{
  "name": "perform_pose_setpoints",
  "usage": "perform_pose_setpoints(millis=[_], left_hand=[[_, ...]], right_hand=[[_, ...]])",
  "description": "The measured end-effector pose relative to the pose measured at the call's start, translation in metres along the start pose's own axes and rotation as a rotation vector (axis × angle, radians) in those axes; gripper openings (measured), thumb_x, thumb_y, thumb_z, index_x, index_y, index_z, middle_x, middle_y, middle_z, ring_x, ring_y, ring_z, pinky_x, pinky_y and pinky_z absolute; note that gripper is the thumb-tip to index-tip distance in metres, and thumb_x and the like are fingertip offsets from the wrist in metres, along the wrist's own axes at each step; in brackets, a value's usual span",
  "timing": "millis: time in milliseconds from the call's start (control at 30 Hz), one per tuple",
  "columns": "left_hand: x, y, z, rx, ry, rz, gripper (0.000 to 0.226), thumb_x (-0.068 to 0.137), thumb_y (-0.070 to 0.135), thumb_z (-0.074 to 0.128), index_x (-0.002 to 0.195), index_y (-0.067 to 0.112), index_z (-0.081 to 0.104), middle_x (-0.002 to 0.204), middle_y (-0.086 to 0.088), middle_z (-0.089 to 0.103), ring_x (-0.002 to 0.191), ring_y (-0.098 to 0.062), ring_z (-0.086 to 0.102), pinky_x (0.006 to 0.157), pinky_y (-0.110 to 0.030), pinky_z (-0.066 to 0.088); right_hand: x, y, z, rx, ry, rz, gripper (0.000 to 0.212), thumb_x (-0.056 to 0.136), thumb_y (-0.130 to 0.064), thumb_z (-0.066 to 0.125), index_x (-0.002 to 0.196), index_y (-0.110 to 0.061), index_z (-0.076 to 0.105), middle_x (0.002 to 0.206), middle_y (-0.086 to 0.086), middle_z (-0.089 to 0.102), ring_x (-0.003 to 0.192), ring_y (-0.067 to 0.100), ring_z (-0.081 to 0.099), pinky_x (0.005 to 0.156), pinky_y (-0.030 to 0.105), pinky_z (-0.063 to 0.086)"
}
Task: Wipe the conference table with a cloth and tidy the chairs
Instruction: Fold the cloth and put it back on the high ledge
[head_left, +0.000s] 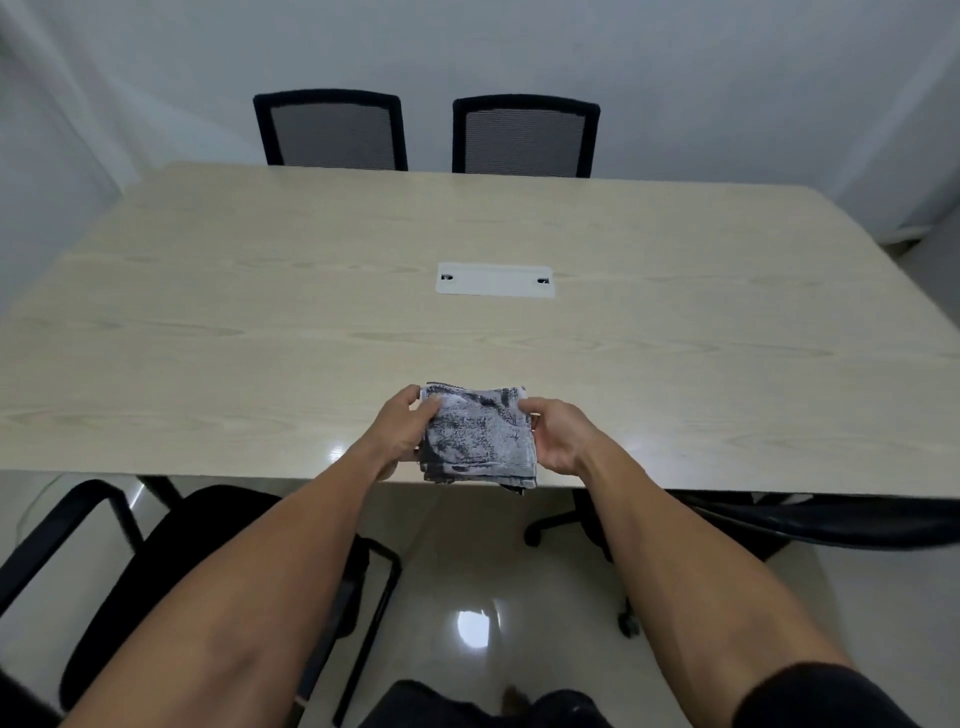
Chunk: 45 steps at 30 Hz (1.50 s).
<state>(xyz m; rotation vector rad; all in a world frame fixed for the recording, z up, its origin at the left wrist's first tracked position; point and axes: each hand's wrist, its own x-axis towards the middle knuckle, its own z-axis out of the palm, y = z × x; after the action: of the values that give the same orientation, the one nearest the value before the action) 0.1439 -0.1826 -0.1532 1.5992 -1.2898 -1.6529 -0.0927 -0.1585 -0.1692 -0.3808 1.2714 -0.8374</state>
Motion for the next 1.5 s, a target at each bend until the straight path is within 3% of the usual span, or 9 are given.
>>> perform_pose_setpoints(millis=[367, 633, 700, 833, 1000, 1067, 1133, 1200, 1500], left_hand=[[-0.004, 0.011, 0.034, 0.123, -0.191, 0.03, 0.03, 0.111, 0.039, 0.043, 0.124, 0.013, 0.052, 0.113, -0.012, 0.072, 0.083, -0.027, 0.07, 0.078, -0.04, 0.061], [-0.042, 0.014, 0.113, 0.241, -0.466, 0.108, 0.022, 0.112, 0.036, 0.043, 0.101, 0.02, 0.053, 0.105, -0.008, 0.07, 0.091, -0.03, 0.069, 0.085, -0.044, 0.057], [-0.055, 0.014, 0.139, 0.295, -0.518, 0.163, 0.021, 0.111, 0.033, 0.045, 0.099, 0.02, 0.056, 0.108, -0.01, 0.069, 0.102, -0.034, 0.068, 0.087, -0.041, 0.056], [-0.093, 0.016, 0.199, 0.345, -0.639, 0.204, 0.025, 0.113, 0.025, 0.042, 0.092, 0.016, 0.052, 0.094, -0.007, 0.063, 0.081, -0.021, 0.061, 0.056, -0.018, 0.05], [-0.151, 0.004, 0.279, 0.396, -0.86, 0.147, 0.023, 0.113, 0.031, 0.04, 0.102, 0.02, 0.056, 0.103, -0.007, 0.068, 0.088, -0.023, 0.068, 0.079, -0.04, 0.06], [-0.179, -0.005, 0.307, 0.42, -0.952, 0.139, 0.022, 0.113, 0.033, 0.04, 0.108, 0.022, 0.059, 0.11, -0.008, 0.071, 0.096, -0.027, 0.07, 0.086, -0.047, 0.06], [-0.214, -0.017, 0.336, 0.446, -1.025, 0.172, 0.021, 0.112, 0.031, 0.041, 0.113, 0.019, 0.059, 0.112, -0.01, 0.071, 0.096, -0.026, 0.071, 0.079, -0.042, 0.062], [-0.247, -0.028, 0.359, 0.482, -1.083, 0.208, 0.02, 0.112, 0.028, 0.042, 0.108, 0.017, 0.059, 0.104, -0.01, 0.068, 0.086, -0.022, 0.068, 0.064, -0.034, 0.06], [-0.446, -0.111, 0.451, 0.632, -1.384, 0.223, 0.017, 0.11, 0.033, 0.046, 0.113, 0.02, 0.057, 0.114, -0.013, 0.07, 0.104, -0.034, 0.072, 0.09, -0.056, 0.061]], right_hand=[[-0.034, 0.023, -0.028, 0.096, 0.232, -0.173, 0.013, 0.108, -0.014, 0.052, 0.11, -0.007, 0.062, 0.112, 0.016, 0.064, 0.089, 0.028, 0.064, 0.075, 0.043, 0.059], [-0.123, 0.08, -0.089, 0.225, 0.494, -0.283, 0.022, 0.098, -0.021, 0.06, 0.119, -0.014, 0.061, 0.123, 0.015, 0.064, 0.115, 0.037, 0.066, 0.105, 0.055, 0.052], [-0.152, 0.096, -0.104, 0.281, 0.551, -0.311, 0.015, 0.1, -0.019, 0.059, 0.115, -0.016, 0.061, 0.116, 0.012, 0.067, 0.108, 0.035, 0.069, 0.094, 0.054, 0.059], [-0.227, 0.124, -0.12, 0.415, 0.698, -0.38, 0.019, 0.106, -0.007, 0.048, 0.098, -0.01, 0.066, 0.089, 0.012, 0.071, 0.073, 0.024, 0.072, 0.066, 0.042, 0.063], [-0.318, 0.182, -0.151, 0.548, 0.893, -0.449, 0.022, 0.107, -0.005, 0.047, 0.095, -0.01, 0.065, 0.078, 0.009, 0.075, 0.063, 0.019, 0.074, 0.058, 0.037, 0.06], [-0.351, 0.209, -0.161, 0.571, 0.952, -0.473, 0.019, 0.106, -0.007, 0.051, 0.092, -0.011, 0.064, 0.083, 0.01, 0.077, 0.071, 0.02, 0.074, 0.065, 0.037, 0.061], [-0.385, 0.243, -0.176, 0.595, 1.027, -0.514, 0.008, 0.098, -0.017, 0.06, 0.105, -0.016, 0.064, 0.12, 0.016, 0.072, 0.105, 0.026, 0.069, 0.097, 0.044, 0.057], [-0.412, 0.284, -0.199, 0.61, 1.097, -0.535, 0.036, 0.091, -0.024, 0.064, 0.125, -0.016, 0.064, 0.141, 0.017, 0.062, 0.127, 0.033, 0.059, 0.113, 0.051, 0.045], [-0.609, 0.418, -0.15, 0.858, 1.39, -0.625, 0.039, 0.108, -0.013, 0.053, 0.146, -0.01, 0.049, 0.135, 0.002, 0.053, 0.126, 0.021, 0.049, 0.118, 0.044, 0.034]])
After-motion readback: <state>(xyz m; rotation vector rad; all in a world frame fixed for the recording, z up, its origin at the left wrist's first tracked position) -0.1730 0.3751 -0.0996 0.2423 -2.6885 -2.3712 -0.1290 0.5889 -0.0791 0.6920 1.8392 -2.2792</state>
